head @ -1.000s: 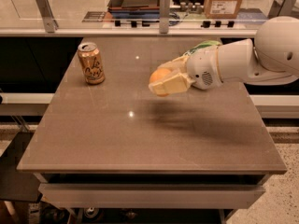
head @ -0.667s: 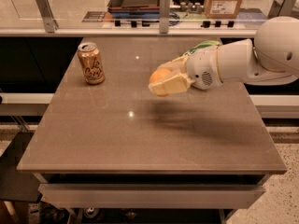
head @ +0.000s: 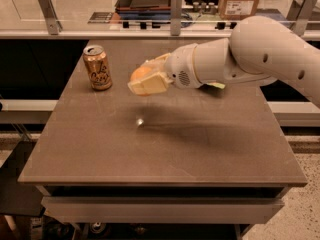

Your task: Move orange near orange can

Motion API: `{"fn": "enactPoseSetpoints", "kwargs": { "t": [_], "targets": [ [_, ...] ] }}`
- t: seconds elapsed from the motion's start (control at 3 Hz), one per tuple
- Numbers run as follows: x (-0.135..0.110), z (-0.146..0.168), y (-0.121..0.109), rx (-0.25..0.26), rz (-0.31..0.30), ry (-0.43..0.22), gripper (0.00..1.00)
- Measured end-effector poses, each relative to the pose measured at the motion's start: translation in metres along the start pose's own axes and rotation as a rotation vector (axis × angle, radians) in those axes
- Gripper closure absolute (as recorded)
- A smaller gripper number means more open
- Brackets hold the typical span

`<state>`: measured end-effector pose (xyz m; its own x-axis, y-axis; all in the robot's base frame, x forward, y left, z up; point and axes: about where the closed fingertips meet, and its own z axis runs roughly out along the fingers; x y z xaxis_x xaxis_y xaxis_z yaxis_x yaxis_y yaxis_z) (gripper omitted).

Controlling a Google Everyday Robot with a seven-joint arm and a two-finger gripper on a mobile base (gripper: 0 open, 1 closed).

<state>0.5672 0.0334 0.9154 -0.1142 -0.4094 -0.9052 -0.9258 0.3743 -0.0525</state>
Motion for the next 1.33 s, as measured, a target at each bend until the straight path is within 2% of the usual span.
{"fn": "enactPoseSetpoints", "kwargs": {
  "t": [0.33, 1.0, 1.33],
  "targets": [
    [-0.013, 0.03, 0.003, 0.046, 0.021, -0.001, 1.0],
    [-0.004, 0.074, -0.003, 0.15, 0.04, -0.004, 1.0],
    [0.002, 0.091, -0.011, 0.166, 0.032, -0.011, 1.0]
  ]
}}
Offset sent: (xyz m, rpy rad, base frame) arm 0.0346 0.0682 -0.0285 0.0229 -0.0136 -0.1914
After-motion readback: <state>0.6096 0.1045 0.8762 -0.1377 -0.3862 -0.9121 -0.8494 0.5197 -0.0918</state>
